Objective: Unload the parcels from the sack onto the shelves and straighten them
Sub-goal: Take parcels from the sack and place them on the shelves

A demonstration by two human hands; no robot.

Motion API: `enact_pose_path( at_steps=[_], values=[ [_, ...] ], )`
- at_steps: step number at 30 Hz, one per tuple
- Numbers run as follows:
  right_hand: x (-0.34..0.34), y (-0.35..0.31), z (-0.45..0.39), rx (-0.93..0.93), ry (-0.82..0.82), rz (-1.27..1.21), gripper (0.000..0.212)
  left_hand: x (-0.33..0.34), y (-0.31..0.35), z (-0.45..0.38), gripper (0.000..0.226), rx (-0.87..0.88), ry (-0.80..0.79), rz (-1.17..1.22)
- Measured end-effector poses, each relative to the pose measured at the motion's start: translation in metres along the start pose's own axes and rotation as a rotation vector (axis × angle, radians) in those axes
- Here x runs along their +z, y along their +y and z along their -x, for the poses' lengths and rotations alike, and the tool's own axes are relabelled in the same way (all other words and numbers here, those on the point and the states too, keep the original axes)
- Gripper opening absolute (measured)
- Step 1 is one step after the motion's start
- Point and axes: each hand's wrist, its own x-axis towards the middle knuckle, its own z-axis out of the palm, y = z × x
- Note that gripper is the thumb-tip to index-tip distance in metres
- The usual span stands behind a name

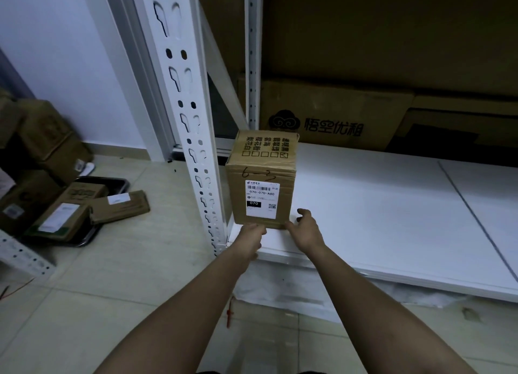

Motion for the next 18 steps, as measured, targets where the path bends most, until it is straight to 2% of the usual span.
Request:
enact_pose_path(
  at_steps=[3,6,11,18],
  values=[
    [-0.028,-0.012,0.027,0.046,-0.045,0.096,0.036,-0.001,0.019,0.025,0.017,-0.054,0.020,-0.005],
    [-0.064,-0.038,0.063,0.086,-0.110,0.109,0.017,0.001,0.052,0.070,0.011,-0.068,0.014,-0.043],
    [-0.135,-0.108,0.128,0.131,-0.157,0.086,0.015,0.003,0.126,0.154,0.011,-0.018,-0.027,-0.181],
    [-0.244,-0.206,0.243,0.181,-0.151,0.063,0.014,0.005,0.227,0.288,0.018,0.058,-0.105,-0.521]
  ],
)
